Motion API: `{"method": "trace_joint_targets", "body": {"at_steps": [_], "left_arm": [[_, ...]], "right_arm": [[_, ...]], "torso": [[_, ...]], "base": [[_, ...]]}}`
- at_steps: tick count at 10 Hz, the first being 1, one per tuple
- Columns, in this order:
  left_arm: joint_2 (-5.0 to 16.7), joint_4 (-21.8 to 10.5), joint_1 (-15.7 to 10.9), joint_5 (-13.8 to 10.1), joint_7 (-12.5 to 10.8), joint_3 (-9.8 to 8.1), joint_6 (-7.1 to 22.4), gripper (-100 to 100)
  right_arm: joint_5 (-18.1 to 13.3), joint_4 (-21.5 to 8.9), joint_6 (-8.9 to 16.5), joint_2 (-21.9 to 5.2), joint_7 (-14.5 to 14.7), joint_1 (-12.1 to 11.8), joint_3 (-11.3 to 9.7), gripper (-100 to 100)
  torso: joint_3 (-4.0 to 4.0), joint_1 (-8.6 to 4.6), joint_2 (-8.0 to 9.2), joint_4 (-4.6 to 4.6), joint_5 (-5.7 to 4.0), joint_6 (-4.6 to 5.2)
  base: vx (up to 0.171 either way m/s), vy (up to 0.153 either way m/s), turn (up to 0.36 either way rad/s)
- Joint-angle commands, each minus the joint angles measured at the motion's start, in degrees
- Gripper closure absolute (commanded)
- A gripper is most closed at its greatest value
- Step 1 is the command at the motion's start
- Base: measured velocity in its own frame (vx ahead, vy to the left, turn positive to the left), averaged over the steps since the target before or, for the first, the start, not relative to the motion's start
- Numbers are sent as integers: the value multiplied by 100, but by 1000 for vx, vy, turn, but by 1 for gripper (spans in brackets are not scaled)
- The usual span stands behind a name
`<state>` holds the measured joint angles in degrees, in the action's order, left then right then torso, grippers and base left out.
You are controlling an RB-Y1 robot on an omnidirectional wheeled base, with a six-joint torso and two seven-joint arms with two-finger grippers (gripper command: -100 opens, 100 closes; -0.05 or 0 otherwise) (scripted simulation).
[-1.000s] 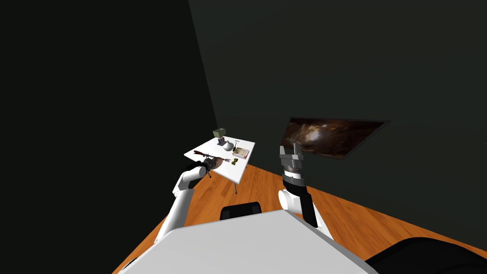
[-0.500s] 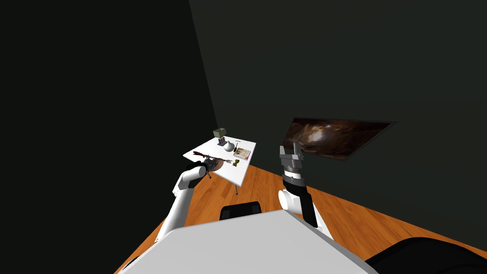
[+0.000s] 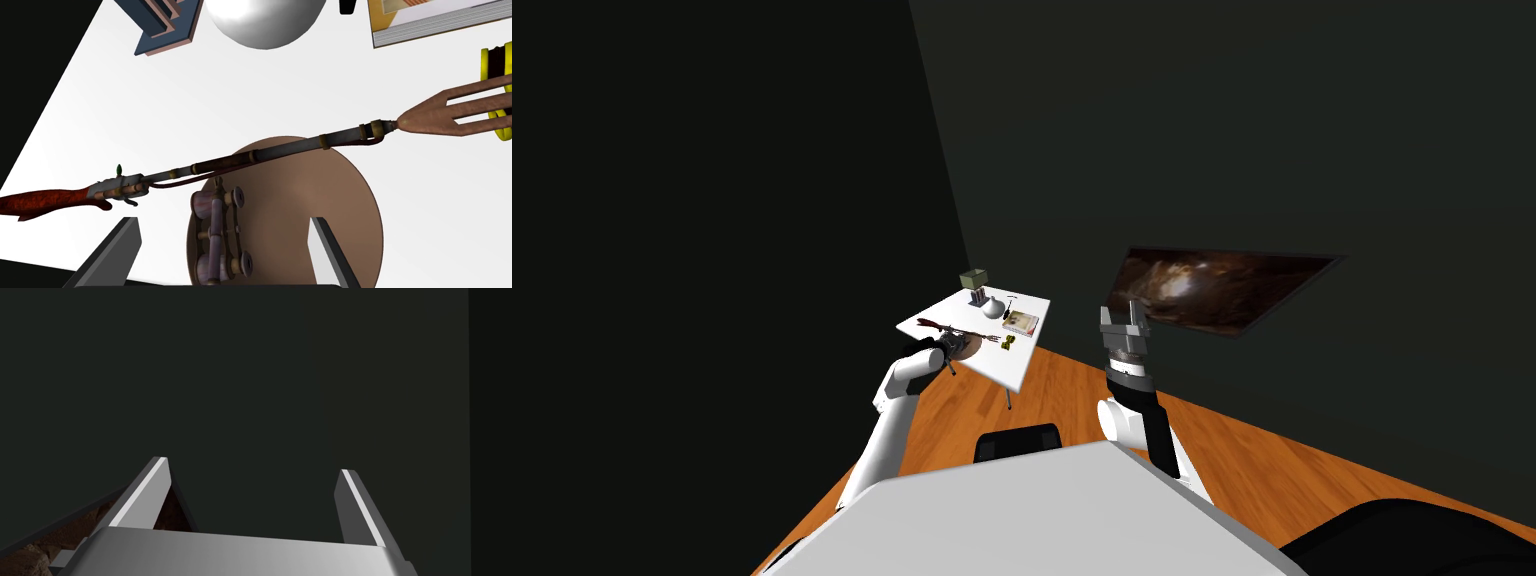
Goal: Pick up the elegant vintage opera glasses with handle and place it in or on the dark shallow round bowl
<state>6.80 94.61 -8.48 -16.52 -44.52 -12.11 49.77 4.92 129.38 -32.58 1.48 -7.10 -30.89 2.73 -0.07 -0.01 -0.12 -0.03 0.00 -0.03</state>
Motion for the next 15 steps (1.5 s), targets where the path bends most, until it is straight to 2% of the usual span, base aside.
{"method": "trace_joint_targets", "body": {"at_steps": [1,8,9,10,15], "left_arm": [[57,217,-8,-1,-98,-14,242,-100],[275,975,-52,-11,-420,-69,1035,-100],[255,893,-50,-12,-382,-64,943,-100],[258,901,-54,-11,-393,-65,965,0],[258,900,-53,-11,-392,-65,963,0]], "right_arm": [[0,0,0,0,0,0,0,0],[0,0,0,0,0,0,0,0],[0,0,0,0,0,0,0,0],[0,0,0,0,0,0,0,0],[0,0,0,0,0,0,0,0]], "torso": [[0,0,0,0,0,0],[0,-1,0,0,0,0],[0,-1,0,-1,0,0],[0,0,0,-1,1,0],[0,2,0,-1,1,0]], "base": [[1,-8,-15],[2,-7,-10],[0,0,0],[0,0,0],[0,0,0]]}}
